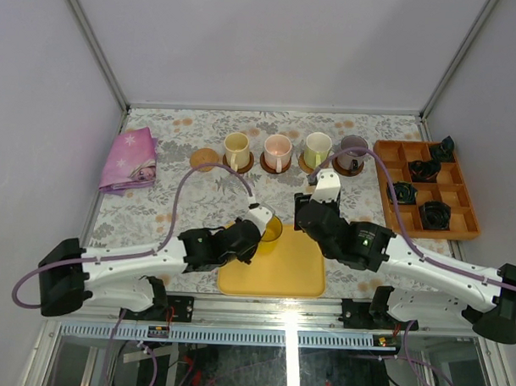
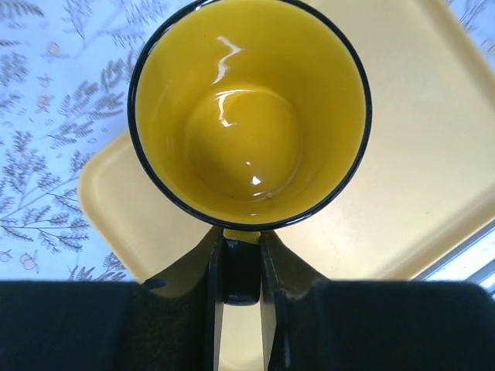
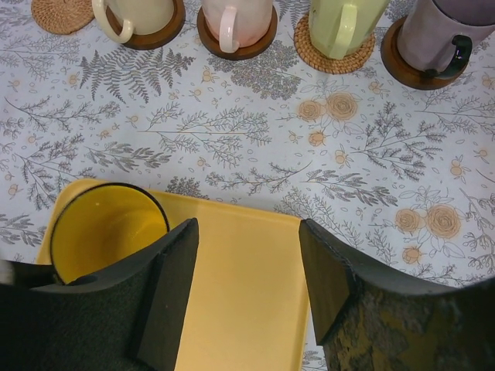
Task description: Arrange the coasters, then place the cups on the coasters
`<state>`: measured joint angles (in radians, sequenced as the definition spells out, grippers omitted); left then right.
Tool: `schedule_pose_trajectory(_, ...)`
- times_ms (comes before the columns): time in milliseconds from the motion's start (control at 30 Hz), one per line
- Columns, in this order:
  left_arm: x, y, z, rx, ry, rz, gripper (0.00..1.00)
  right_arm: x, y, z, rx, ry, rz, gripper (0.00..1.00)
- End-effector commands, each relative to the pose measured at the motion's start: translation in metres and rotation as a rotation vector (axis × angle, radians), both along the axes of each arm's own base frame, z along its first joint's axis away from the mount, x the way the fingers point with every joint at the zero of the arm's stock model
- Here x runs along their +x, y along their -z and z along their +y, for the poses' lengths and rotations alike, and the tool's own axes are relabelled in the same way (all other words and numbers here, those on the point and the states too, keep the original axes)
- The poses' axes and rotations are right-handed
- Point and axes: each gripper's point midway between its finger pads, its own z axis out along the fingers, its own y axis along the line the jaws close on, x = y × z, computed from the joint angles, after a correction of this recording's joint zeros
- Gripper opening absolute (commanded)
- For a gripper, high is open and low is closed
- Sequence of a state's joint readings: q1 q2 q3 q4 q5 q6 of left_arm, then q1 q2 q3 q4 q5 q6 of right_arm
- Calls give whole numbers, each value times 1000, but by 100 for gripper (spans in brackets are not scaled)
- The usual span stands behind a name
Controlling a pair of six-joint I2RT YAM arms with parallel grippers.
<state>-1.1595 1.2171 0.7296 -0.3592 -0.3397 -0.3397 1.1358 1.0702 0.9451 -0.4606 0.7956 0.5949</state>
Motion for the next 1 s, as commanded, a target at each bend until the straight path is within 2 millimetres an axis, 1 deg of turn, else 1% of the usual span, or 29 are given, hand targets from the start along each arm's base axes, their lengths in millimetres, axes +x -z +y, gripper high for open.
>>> schedule_pose_trajectory(0,21,-57,-5,-188,-98,-149,0,5,-12,-8,48,55,-50,61)
schedule_pose_trajectory(100,24,-75,4,-239,-140,-193,0,5,-10,-10,49,64,-54,58)
schedule_pose_trajectory(233,34,-91,23,-274,-231,-271,0,6,-7,-13,42,79,-65,54)
schedule_pose_trajectory(300,41,-96,34,-263,-285,-308,0,7,-5,-14,34,87,-71,52)
schedule_pose_trajectory(400,56,-100,49,-239,-357,-336,0,9,-2,-14,20,91,-76,50)
schedule_pose_trajectory(467,70,-102,57,-247,-384,-335,0,11,1,-13,5,91,-80,50)
schedule_pose_trajectory(567,94,-105,75,-265,-440,-354,0,13,6,-15,-15,99,-74,51)
schedule_pose_trajectory(600,106,-107,87,-268,-477,-364,0,15,8,-16,-19,106,-72,51)
schedule_pose_trajectory(633,114,-108,94,-273,-495,-372,0,16,10,-18,-21,108,-69,52)
schedule_pose_trajectory(700,132,-111,108,-278,-529,-387,0,20,15,-22,-15,114,-53,55)
schedule_pose_trajectory(767,149,-109,119,-272,-553,-392,0,25,23,-27,-2,113,-30,58)
schedule_pose_trajectory(867,172,-109,132,-287,-578,-408,0,34,29,-36,44,119,-9,64)
schedule_pose_trajectory(967,196,-106,145,-295,-604,-412,0,41,30,-44,62,131,-10,65)
